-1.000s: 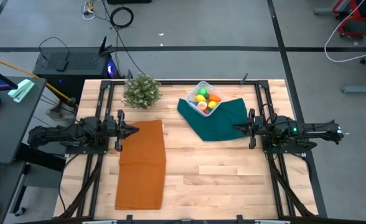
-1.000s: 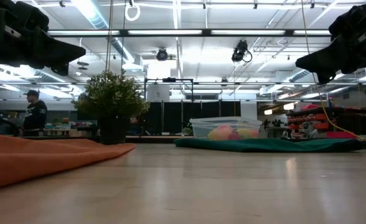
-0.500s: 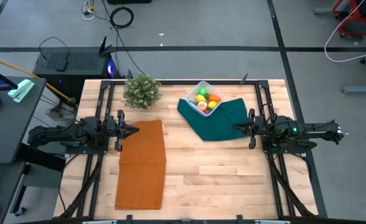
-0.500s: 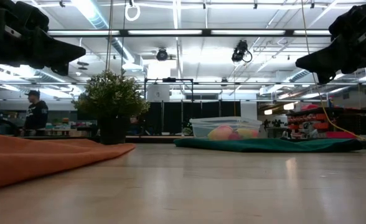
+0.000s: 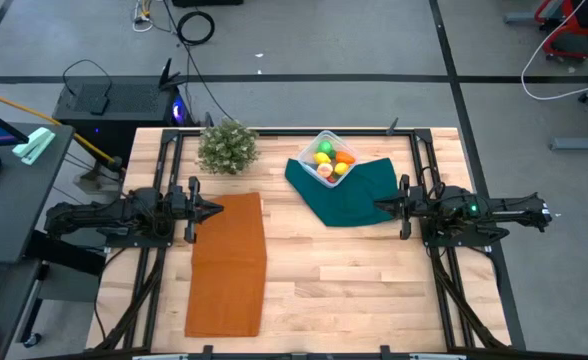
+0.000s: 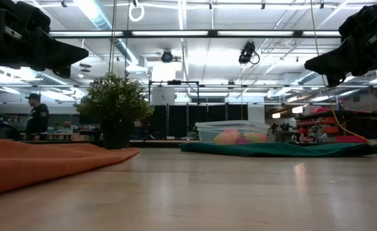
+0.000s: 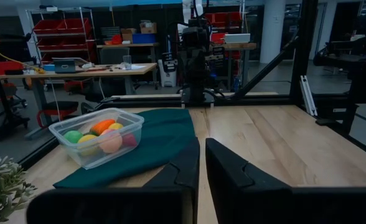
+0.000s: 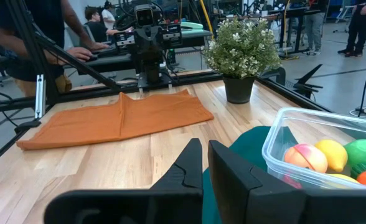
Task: Pick and placing Produce into tupperware
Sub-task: Return to Home Position
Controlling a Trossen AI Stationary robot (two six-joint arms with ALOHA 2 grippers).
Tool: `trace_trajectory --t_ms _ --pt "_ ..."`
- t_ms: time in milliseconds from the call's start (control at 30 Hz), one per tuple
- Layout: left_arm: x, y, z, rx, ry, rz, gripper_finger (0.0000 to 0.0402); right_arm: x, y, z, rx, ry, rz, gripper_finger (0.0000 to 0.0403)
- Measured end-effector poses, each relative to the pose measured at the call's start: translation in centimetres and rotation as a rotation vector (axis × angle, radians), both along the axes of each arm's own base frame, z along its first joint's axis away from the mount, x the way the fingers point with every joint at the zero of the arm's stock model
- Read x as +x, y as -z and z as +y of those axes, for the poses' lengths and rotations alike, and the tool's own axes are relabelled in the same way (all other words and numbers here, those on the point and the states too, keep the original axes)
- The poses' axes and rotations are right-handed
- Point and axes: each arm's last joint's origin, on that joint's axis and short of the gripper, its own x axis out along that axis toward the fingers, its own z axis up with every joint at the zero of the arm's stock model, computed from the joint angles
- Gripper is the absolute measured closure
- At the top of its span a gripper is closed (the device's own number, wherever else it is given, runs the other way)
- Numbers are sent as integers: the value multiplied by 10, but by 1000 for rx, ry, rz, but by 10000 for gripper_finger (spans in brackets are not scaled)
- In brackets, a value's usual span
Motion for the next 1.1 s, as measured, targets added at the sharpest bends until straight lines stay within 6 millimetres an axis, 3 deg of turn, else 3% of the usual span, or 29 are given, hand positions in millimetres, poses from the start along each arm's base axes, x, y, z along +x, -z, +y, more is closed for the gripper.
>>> trace_trajectory --t_ms 1100 --pt "0 0 0 0 0 0 378 0 0 0 0 0 0 403"
